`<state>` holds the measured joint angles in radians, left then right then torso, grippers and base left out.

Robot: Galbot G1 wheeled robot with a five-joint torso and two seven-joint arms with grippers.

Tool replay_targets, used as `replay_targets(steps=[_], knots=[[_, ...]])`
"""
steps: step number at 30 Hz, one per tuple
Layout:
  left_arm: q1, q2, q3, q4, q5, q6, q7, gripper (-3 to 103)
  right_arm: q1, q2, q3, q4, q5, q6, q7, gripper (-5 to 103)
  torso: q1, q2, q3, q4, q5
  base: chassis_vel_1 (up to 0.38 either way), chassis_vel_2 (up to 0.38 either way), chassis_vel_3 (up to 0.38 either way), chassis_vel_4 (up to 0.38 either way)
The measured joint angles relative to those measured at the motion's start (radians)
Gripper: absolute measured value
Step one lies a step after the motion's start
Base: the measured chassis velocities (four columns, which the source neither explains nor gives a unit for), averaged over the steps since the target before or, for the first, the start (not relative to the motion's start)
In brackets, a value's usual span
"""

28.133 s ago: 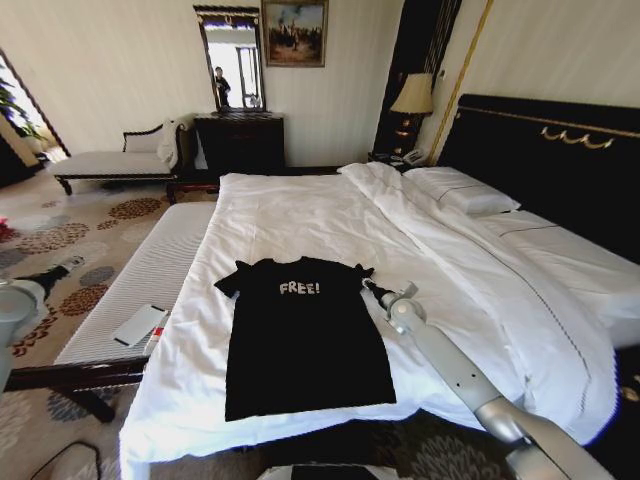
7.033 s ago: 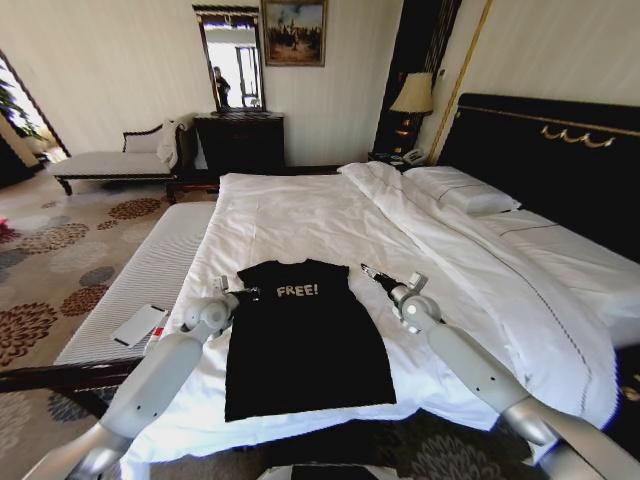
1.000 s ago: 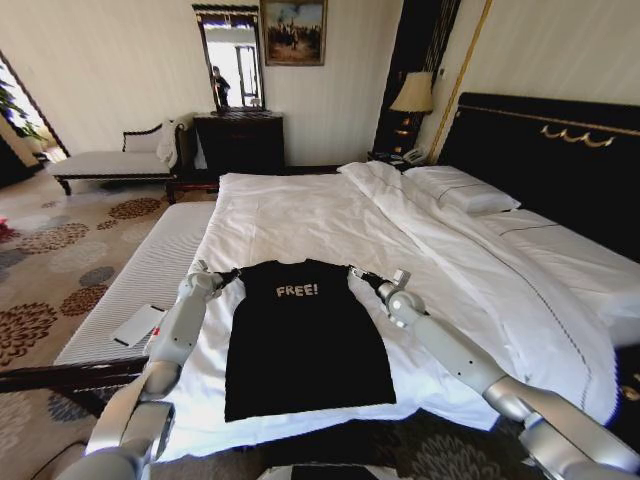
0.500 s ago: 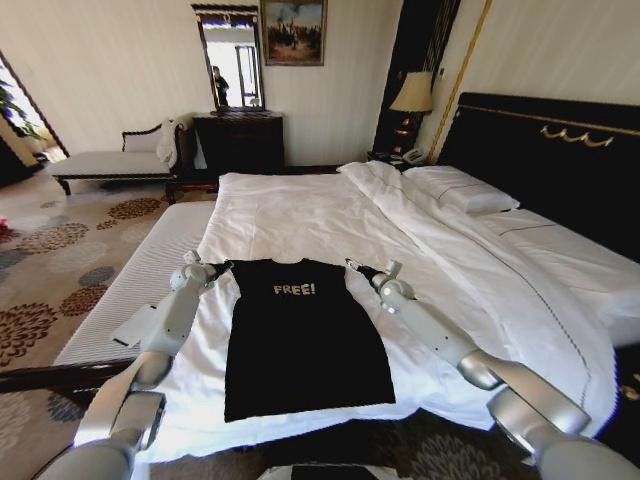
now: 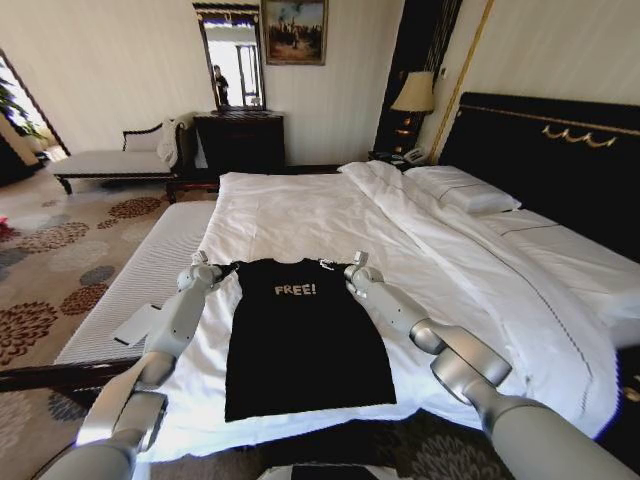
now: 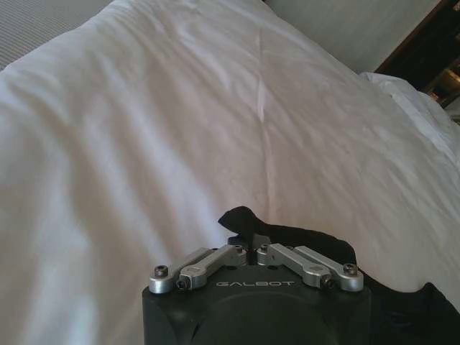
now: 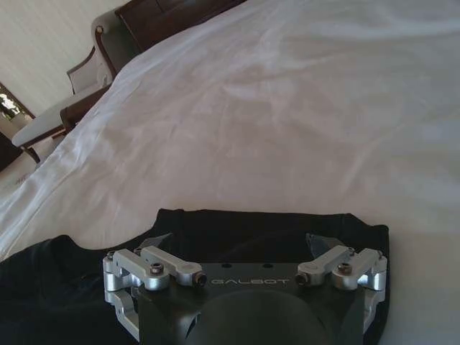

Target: Fold the clothes on the bed.

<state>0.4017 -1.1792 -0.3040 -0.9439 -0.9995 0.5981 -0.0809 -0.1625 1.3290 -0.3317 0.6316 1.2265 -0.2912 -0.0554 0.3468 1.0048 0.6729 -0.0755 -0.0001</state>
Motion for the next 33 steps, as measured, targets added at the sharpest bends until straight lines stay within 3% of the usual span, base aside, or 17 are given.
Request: replay_targets(steps=[4,7,14,20,23,27,33], knots=[[0.002,-0.001,-0.003,0.000,0.005,-0.001,0.003,1,0.009,0.002,0.007,-0.010,0.009,-0.057,0.022,100,0.000,0.000,0.000,0.0003,-0.0001,0.000,0.000,0.000,0.000],[0.003,-0.004,-0.003,-0.001,0.007,-0.003,0.004,1,0.015,0.008,0.018,-0.027,-0.002,-0.060,0.029,100,0.000,0.000,0.000,0.0002,0.0001,0.000,0.000,0.000,0.000],[0.024,0.003,-0.001,-0.037,0.012,-0.004,0.011,1,0.022,0.006,0.047,-0.035,-0.054,-0.030,0.047,100,0.000,0.000,0.000,-0.0001,0.0003,0.000,0.000,0.000,0.000],[0.044,-0.005,0.004,-0.012,0.048,-0.015,0.020,1,0.034,0.030,0.097,-0.108,-0.189,0.003,0.094,100,0.000,0.000,0.000,0.0004,-0.0002,0.000,0.000,0.000,0.000],[0.044,-0.017,0.008,-0.007,0.055,-0.016,0.022,1,0.038,0.036,0.112,-0.138,-0.209,0.000,0.104,100,0.000,0.000,0.000,0.0005,0.0002,0.000,0.000,0.000,0.000],[0.043,-0.025,0.014,-0.010,0.056,-0.017,0.022,1,0.039,0.036,0.128,-0.155,-0.197,-0.020,0.104,100,0.000,0.000,0.000,-0.0004,0.0001,0.000,0.000,0.000,0.000],[0.046,-0.021,0.020,-0.014,0.057,-0.018,0.025,1,0.040,0.047,0.163,-0.174,-0.116,-0.053,0.070,100,0.000,0.000,0.000,0.0004,0.0000,0.000,0.000,0.000,0.000]])
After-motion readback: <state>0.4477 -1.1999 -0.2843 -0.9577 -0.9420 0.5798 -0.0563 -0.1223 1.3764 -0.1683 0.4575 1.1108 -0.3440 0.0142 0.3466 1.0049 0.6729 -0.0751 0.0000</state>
